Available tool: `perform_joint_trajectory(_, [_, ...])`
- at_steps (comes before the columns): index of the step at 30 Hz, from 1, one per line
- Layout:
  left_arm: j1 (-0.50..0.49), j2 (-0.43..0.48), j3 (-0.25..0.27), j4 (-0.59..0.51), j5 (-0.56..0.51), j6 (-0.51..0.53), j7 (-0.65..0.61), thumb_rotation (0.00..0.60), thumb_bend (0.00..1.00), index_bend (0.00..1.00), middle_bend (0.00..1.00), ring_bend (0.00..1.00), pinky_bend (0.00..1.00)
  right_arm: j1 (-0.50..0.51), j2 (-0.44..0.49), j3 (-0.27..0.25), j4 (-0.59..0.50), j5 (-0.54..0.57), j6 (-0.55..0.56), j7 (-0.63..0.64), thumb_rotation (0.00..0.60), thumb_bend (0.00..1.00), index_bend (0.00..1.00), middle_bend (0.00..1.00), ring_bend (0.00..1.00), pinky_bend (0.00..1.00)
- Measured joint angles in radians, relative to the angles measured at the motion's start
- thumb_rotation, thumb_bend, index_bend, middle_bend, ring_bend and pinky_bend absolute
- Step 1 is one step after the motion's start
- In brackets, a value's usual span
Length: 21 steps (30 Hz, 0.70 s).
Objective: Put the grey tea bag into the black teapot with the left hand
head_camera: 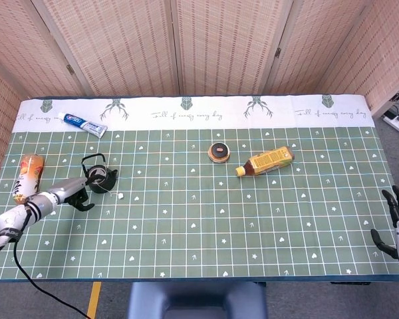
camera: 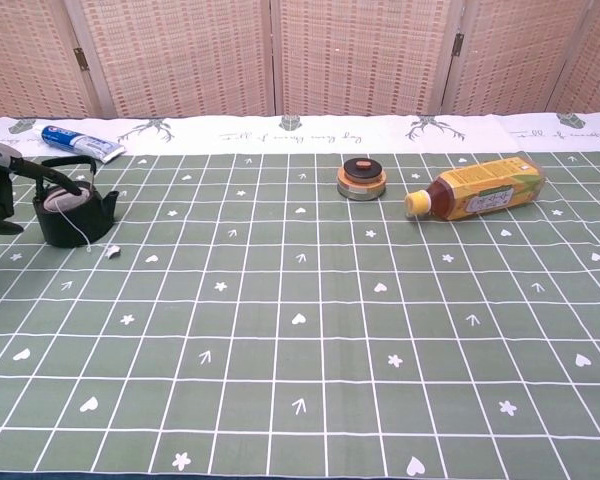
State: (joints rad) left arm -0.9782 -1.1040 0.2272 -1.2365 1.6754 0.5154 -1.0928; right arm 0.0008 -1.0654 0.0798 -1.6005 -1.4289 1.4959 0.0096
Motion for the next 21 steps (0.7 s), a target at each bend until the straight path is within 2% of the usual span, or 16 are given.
perform_joint_trajectory(21, [0.008, -0.113, 0.062, 0.172, 0.021, 0.032, -0.093, 0.6, 0.46, 0.06, 1.0, 1.0, 1.0, 0.011, -0.005, 0.003, 0.001, 0.018, -0.024, -0.013, 0.6, 0.37, 0.0, 0.0, 0.0, 0.0])
